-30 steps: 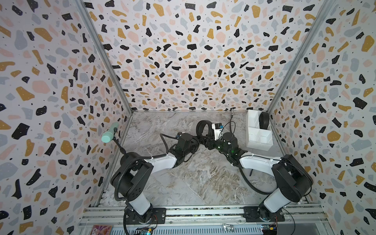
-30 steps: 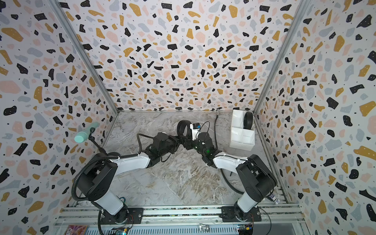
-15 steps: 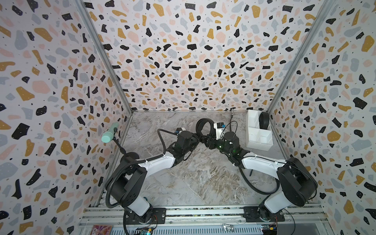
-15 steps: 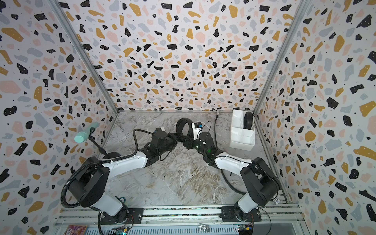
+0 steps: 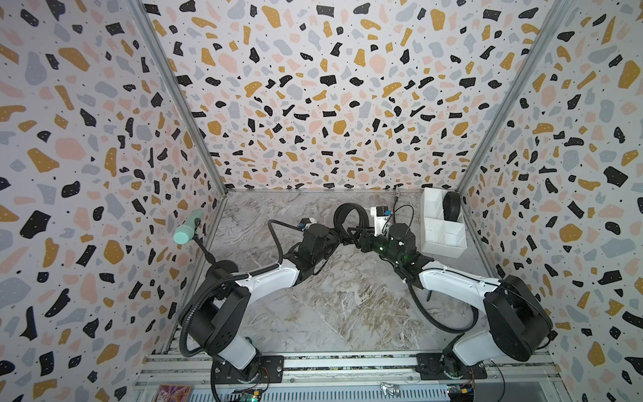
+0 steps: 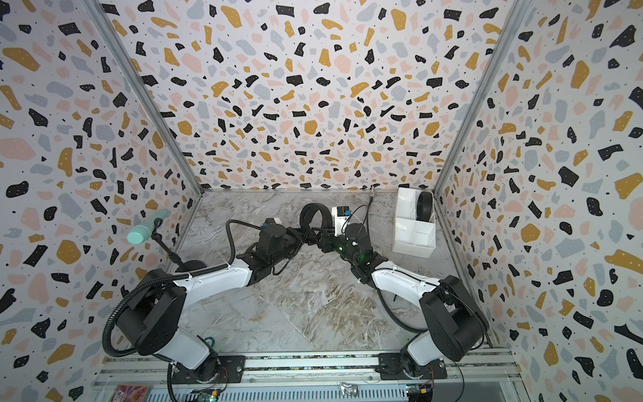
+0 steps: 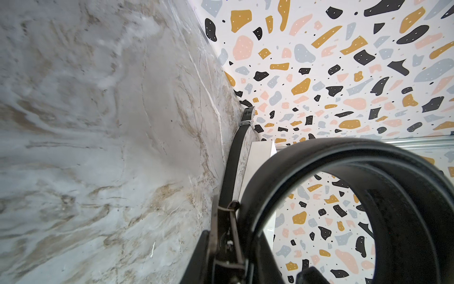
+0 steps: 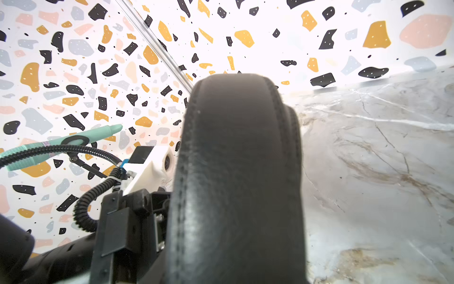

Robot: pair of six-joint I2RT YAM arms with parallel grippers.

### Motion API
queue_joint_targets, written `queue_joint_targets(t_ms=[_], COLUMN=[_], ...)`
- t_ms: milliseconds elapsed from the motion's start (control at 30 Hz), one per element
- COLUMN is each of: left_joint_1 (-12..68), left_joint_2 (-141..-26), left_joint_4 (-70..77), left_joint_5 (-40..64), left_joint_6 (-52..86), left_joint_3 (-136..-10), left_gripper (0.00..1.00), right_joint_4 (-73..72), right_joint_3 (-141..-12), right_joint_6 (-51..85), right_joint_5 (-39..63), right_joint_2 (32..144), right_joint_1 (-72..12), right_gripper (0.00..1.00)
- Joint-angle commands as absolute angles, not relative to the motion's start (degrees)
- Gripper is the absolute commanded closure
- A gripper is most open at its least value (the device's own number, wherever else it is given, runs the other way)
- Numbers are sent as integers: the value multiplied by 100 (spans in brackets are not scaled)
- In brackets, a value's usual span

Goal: Place the belts into the storage roll
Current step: Pick up the belt from the center of the board.

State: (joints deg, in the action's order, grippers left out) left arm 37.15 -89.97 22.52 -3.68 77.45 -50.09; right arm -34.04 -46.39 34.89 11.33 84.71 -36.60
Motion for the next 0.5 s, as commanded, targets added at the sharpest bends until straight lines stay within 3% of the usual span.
queue_joint_targets(t_ms=[0, 467], left_joint_1=[3734, 3735], left_joint_2=[-8779, -8709], left_joint_4=[2620, 2531], left_joint_5=[-439, -492], left_joint_6=[7624, 7515], left_joint_3=[-5177, -5177], left_gripper=[100, 100], right_joint_4=[-3367, -2584], right_joint_3=[-4803, -5072], right_joint_6=[3515, 3366], right_joint_5=[1444, 2113], right_joint_2=[8473, 8637], right_joint_1=[-3634, -3630], right_gripper=[54, 52])
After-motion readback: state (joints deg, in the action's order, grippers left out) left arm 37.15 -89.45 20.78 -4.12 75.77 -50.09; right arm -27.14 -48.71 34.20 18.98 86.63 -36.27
